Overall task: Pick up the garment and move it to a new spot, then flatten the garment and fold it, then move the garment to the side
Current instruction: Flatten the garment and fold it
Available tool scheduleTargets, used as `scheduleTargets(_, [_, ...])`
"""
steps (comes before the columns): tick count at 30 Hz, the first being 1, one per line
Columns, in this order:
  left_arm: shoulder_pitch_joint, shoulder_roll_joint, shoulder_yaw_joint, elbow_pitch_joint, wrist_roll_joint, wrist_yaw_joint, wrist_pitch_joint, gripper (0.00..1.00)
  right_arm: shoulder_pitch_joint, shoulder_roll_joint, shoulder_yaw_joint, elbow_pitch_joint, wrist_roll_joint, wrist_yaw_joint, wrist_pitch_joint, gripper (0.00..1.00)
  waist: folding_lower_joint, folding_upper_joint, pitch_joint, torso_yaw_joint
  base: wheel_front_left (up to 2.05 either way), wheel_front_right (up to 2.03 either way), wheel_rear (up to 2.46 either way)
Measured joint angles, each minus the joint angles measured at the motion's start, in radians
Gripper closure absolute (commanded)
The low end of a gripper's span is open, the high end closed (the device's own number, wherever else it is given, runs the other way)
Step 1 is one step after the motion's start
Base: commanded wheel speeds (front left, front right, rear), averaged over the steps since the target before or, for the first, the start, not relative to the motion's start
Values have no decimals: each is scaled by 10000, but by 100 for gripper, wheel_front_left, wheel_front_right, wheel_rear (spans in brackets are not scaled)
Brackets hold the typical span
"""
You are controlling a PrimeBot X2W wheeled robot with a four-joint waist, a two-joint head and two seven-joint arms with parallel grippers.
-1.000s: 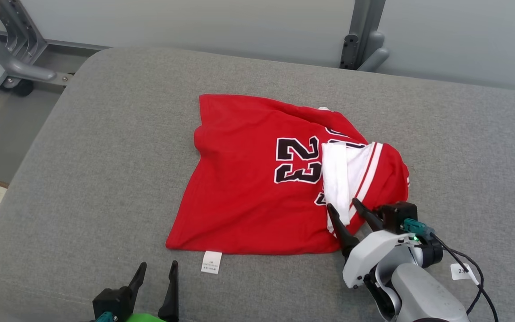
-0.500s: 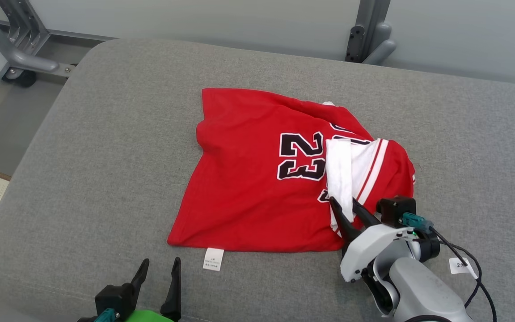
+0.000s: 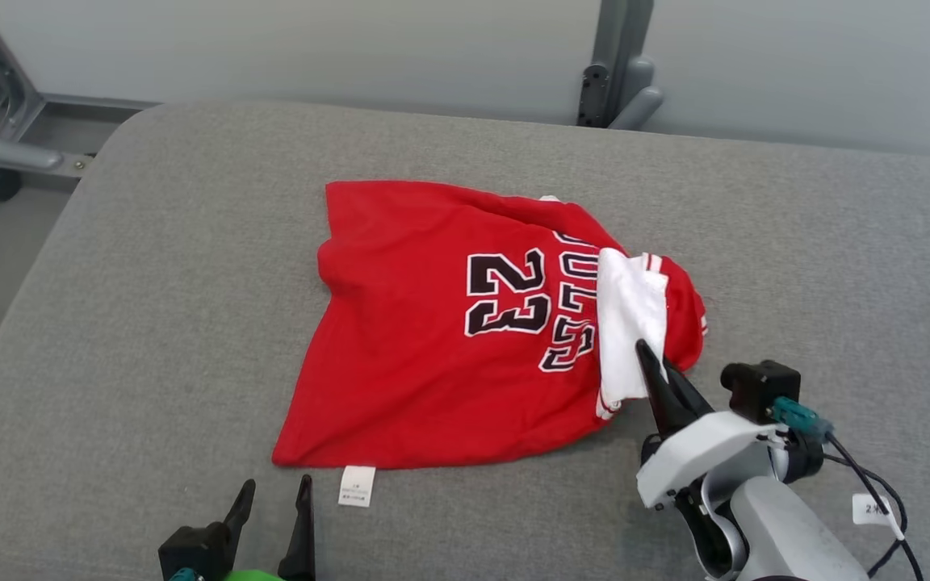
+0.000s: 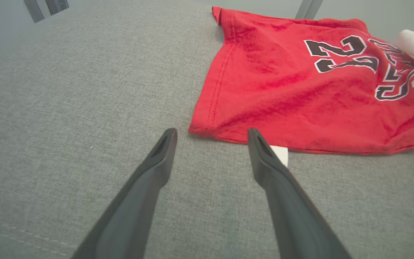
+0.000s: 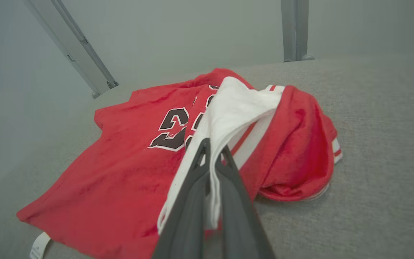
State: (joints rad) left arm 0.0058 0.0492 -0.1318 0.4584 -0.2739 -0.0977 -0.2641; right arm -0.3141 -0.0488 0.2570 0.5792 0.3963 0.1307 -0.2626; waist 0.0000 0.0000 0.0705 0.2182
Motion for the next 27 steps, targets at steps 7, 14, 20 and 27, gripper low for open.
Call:
scheduleTargets(7, [85, 0, 31, -46, -29, 2, 0, 0, 1441, -6, -639, -1120, -410, 0, 0, 100, 0, 0, -368, -935, 0, 0, 0])
scheduleTargets(14, [127, -2, 33, -25, -182, 75, 0, 0, 2116, -6, -1220, -1979, -1438, 2, 0, 100, 0, 0, -598, -1769, 0, 0, 0])
scheduleTargets(20, [250, -2, 29, 56, -274, 115, 0, 0, 2720, 6, -1755, -2677, -2909, 4, 0, 0, 0, 0, -803, -2438, 0, 0, 0])
scheduleTargets(27, [288, -2, 119, 209, -215, 215, 0, 0, 3412, -2, -2566, -2364, -3340, 4, 0, 0, 0, 0, -924, -2504, 0, 0, 0])
